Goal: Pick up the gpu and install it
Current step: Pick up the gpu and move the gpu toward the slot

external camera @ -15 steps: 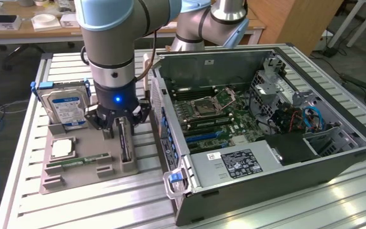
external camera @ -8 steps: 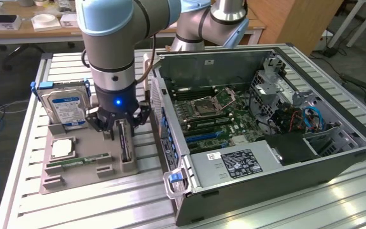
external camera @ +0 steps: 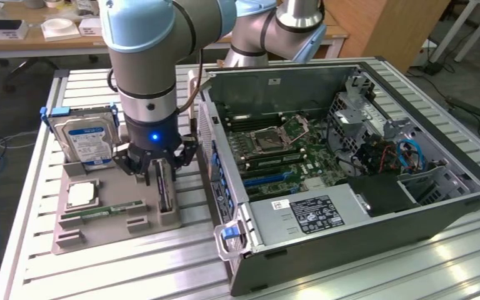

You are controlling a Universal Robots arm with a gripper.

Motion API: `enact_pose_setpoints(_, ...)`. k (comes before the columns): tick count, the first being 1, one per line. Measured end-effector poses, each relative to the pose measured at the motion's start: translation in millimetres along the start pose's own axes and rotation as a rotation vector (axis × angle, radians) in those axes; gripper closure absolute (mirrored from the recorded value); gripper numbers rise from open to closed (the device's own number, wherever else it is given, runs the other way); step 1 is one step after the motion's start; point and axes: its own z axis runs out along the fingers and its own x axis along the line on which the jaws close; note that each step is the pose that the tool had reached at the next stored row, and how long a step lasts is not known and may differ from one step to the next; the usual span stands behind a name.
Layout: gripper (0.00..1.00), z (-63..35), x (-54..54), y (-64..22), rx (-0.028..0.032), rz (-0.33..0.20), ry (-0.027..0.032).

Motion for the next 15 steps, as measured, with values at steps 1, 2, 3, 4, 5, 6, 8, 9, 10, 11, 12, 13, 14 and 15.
enact_pose_setpoints(1,0.47,0.0,0.0,0.0,0.0,0.0,0.0)
enact_pose_setpoints(2,0.47,0.0,0.0,0.0,-0.0001,0.0,0.0)
enact_pose_setpoints(3,0.47,0.0,0.0,0.0,0.0,0.0,0.0)
enact_pose_setpoints(4,0.47,0.0,0.0,0.0,-0.0001,0.0,0.0)
enact_pose_setpoints(5,0.47,0.1,0.0,0.0,-0.0001,0.0,0.0)
enact_pose_setpoints(6,0.47,0.0,0.0,0.0,-0.0001,0.0,0.0)
enact_pose_setpoints(8,0.49,0.1,0.0,0.0,-0.0001,0.0,-0.0001)
enact_pose_setpoints(9,0.49,0.0,0.0,0.0,-0.0001,0.0,-0.0001)
enact_pose_setpoints(10,0.55,0.1,0.0,0.0,-0.0001,0.0,-0.0001)
enact_pose_setpoints(11,0.55,0.0,0.0,0.0,-0.0001,0.0,0.0)
enact_pose_setpoints(12,0.62,0.1,0.0,0.0,-0.0001,0.0,-0.0001)
enact_pose_setpoints(13,0.62,0.1,0.0,0.0,-0.0001,0.0,0.0)
enact_pose_setpoints(14,0.62,0.1,0.0,0.0,-0.0001,0.0,-0.0001)
enact_pose_setpoints(15,0.62,0.1,0.0,0.0,-0.0001,0.0,0.0)
